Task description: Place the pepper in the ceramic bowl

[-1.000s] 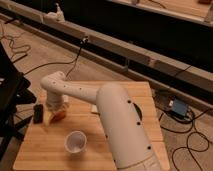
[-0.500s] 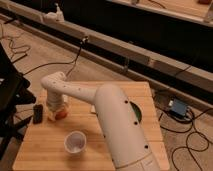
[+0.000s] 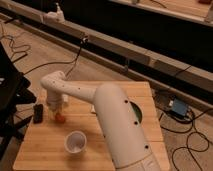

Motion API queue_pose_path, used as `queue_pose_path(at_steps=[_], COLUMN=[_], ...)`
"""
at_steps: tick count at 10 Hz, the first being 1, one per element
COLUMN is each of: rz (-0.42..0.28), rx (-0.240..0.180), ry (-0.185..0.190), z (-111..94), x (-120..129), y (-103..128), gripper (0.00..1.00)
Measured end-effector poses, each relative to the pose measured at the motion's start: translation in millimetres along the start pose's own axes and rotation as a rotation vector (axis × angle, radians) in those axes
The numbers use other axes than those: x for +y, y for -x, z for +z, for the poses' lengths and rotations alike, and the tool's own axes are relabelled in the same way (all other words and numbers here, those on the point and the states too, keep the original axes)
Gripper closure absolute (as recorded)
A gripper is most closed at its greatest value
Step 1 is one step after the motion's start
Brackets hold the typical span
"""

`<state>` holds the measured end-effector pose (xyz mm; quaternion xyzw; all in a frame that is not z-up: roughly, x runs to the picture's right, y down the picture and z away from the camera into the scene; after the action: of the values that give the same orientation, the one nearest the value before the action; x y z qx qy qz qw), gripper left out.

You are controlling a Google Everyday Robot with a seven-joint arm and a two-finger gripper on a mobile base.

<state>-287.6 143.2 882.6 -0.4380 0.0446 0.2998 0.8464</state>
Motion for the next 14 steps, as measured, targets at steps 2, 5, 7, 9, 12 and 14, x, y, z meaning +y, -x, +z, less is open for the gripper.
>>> queue_pose_path(at_steps=[2, 5, 7, 9, 12, 14], rz=[0.036, 0.138, 0.270, 0.433, 0.639, 0.744], rx=[-0.024, -0.046, -0.030, -0.024, -0.044, -0.034], ry=[-0.048, -0.111, -0.142, -0.158, -0.170, -0.182], z=[-27.4, -70.6, -90.0, -107.3, -138.9, -155.2], x=[-11.0, -31.1, -50.8, -73.0, -99.7, -115.1], y=[-2.9, -26.4, -64.5, -112.9, -176.7, -218.0], gripper=[1.00, 1.00, 1.00, 1.00, 1.00, 1.00])
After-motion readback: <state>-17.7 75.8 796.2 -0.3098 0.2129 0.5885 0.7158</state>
